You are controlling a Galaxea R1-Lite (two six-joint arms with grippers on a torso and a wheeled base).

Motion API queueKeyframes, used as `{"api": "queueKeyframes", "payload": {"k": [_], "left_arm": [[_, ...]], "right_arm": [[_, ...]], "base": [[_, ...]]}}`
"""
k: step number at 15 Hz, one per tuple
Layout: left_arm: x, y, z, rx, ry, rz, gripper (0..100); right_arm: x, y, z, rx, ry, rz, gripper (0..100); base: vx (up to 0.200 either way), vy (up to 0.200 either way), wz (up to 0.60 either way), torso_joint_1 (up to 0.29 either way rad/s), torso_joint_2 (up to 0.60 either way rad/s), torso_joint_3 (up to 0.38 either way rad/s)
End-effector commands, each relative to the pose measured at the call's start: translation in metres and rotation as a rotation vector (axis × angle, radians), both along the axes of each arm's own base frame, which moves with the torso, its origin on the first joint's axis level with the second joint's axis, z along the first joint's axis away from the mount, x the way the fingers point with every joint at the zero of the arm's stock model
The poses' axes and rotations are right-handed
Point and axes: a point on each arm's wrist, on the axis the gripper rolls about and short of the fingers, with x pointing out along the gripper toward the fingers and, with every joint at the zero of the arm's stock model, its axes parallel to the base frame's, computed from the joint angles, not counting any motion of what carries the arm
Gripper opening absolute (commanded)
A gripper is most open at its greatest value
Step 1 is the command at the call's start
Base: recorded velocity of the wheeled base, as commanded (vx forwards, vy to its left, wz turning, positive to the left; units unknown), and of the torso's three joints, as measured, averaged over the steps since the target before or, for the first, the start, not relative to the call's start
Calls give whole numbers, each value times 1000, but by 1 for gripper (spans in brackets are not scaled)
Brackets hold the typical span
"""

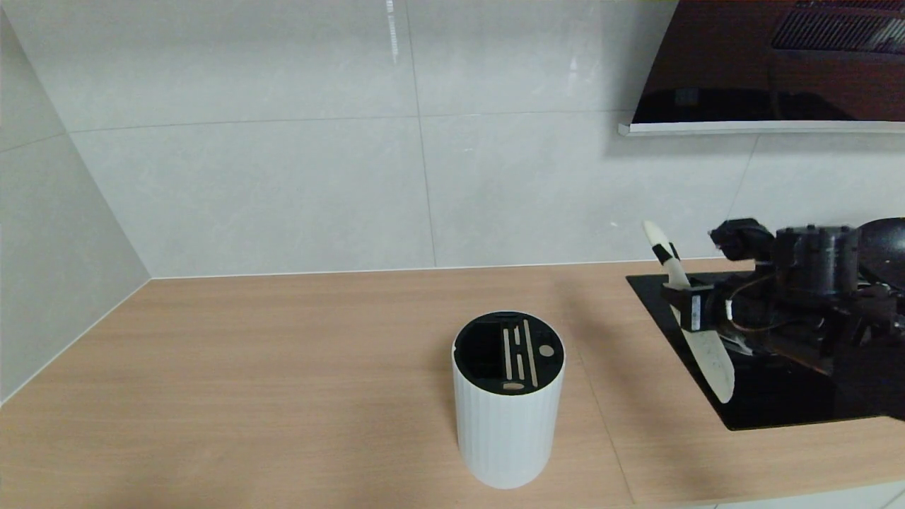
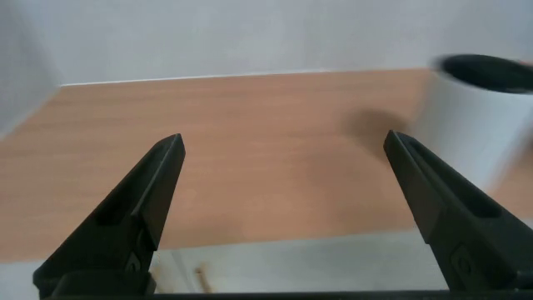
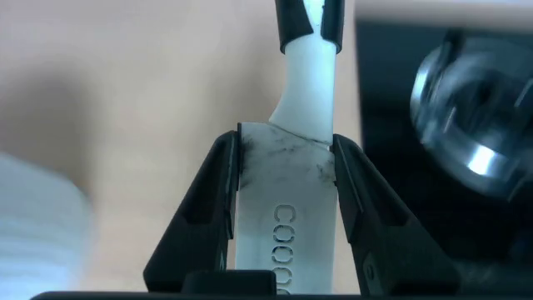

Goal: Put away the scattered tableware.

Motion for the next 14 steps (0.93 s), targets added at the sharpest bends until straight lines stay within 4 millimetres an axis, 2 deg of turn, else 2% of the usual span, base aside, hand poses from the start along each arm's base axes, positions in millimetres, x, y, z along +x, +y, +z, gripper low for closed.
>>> {"api": "queueKeyframes", "payload": {"k": [1,2,3,4,5,6,7,9,10,14], "left_arm": [[81,-5,80,16,222,-100,100],[105,-7,85,62,269,-128,100],[144,-18,78,152,332,-204,100],[163,-28,76,152,326,-236,100],[174,-34,76,142,310,-252,100],[200,-52,77,59,293,-304,100],[215,-69,76,-32,301,-346,100],[235,-92,72,-184,316,-396,100],[249,-110,66,-295,312,-431,100],[259,-140,66,-561,281,-546,100]], "right_arm": [[-31,24,81,90,-190,100,0],[-32,26,85,94,-202,100,0],[-37,31,86,98,-212,97,0],[-41,33,85,98,-209,108,0],[-45,36,83,97,-202,122,0],[-52,45,82,101,-198,160,0],[-56,51,80,99,-191,184,0],[-65,61,79,100,-186,221,0],[-74,74,73,88,-162,268,0],[-97,113,59,60,-125,339,0]], "base": [[0,0,0,0,0,0],[0,0,0,0,0,0],[0,0,0,0,0,0],[0,0,0,0,0,0],[0,0,0,0,0,0],[0,0,0,0,0,0],[0,0,0,0,0,0],[0,0,0,0,0,0],[0,0,0,0,0,0],[0,0,0,0,0,0]]}}
